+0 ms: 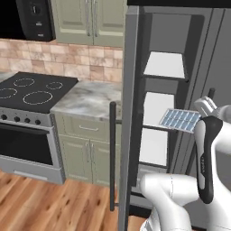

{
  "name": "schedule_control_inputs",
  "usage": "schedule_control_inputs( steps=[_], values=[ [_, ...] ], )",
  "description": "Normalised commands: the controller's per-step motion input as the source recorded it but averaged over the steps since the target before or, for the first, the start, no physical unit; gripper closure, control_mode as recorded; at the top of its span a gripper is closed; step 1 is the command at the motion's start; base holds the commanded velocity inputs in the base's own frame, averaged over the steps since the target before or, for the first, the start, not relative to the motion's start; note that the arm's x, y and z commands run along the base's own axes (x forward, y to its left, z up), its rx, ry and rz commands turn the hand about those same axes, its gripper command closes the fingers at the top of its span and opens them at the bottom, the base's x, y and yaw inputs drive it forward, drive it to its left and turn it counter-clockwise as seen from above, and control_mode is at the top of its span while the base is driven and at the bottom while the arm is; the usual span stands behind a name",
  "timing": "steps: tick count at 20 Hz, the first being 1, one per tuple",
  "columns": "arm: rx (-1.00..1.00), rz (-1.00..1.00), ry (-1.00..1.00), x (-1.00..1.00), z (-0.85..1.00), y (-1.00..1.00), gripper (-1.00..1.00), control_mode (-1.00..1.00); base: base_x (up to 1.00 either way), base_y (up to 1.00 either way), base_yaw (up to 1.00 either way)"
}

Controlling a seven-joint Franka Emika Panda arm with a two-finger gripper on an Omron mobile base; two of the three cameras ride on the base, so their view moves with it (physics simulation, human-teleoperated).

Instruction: The ice cube tray has been filled with water. Take the tray and place it in the freezer to make ice. Close the freezer door after placing the tray.

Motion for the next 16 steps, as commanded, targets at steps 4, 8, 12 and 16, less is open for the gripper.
schedule_control_inputs(
  steps=[4, 8, 12, 16],
  values=[
    [0.0, 0.0, 0.0, 0.0, 0.0, 0.0, 1.0, 1.0, 0.29, 0.0, 0.02],
    [0.0, 0.0, 0.0, 0.0, 0.0, 0.0, 1.0, 1.0, 0.22, 0.0, 0.02],
    [0.0, 0.0, 0.0, 0.0, 0.0, 0.0, 1.0, 1.0, 0.18, 0.0, 0.01],
    [0.0, 0.0, 0.0, 0.0, 0.0, 0.0, 1.0, 1.0, 0.15, 0.08, 0.0]
  ],
)
